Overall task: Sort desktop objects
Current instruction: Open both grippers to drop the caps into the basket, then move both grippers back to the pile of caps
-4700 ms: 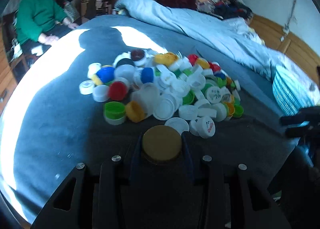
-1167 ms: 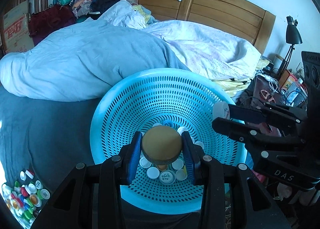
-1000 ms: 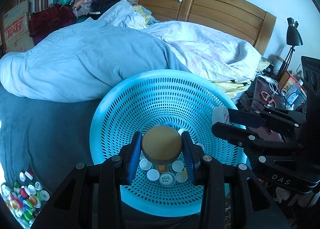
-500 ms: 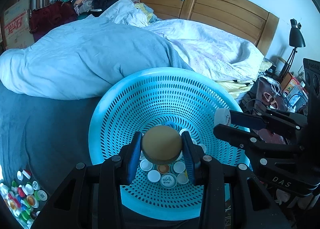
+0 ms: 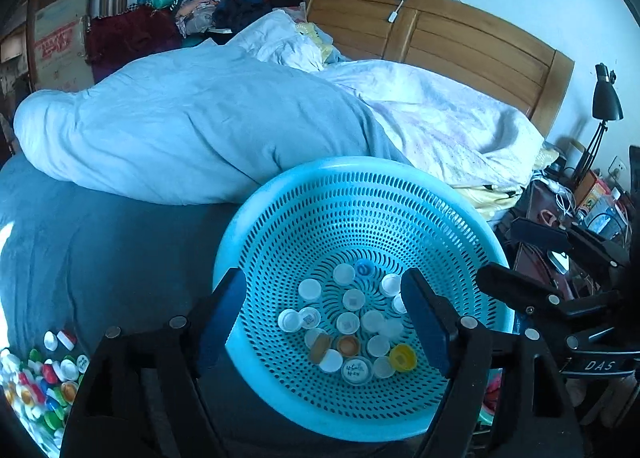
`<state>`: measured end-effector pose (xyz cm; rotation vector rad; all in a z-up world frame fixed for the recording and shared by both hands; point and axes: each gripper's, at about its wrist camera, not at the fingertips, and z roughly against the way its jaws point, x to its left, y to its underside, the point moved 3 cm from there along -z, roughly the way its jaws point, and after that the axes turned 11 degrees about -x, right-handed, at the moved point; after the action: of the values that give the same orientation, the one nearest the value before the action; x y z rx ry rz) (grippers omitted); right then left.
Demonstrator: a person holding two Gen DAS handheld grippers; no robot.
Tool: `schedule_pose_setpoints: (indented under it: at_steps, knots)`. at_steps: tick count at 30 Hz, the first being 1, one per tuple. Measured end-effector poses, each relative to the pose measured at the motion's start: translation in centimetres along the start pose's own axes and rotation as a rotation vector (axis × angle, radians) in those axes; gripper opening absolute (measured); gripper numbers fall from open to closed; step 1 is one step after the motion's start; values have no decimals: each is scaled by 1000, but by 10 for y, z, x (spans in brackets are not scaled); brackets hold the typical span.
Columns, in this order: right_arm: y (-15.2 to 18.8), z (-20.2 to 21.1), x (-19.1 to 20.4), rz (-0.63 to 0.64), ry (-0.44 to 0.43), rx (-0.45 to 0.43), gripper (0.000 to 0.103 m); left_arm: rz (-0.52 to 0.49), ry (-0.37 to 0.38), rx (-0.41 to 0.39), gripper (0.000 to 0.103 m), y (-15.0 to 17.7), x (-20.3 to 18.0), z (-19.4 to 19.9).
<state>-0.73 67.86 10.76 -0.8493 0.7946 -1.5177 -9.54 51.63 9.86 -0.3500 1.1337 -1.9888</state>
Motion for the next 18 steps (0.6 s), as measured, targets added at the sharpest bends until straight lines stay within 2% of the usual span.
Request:
schedule_pose_setpoints:
  at_steps: [4, 8, 10, 14, 18]
  knots:
    - [2, 7, 23, 3, -61, -19, 88, 21, -15, -44, 74, 2, 26, 29]
    - [10, 13, 64, 50, -142, -19, 88, 65, -71, -108, 74, 22, 79, 78]
    - [17, 16, 90, 90, -184, -15, 88, 93, -135, -136, 75, 43, 117, 107]
    - [34, 17, 130, 153, -239, -15, 87, 190, -306, -161, 75, 111, 210, 172]
    - [52, 7, 156, 185, -279, 30, 87, 326, -513, -112, 73, 198, 303, 229]
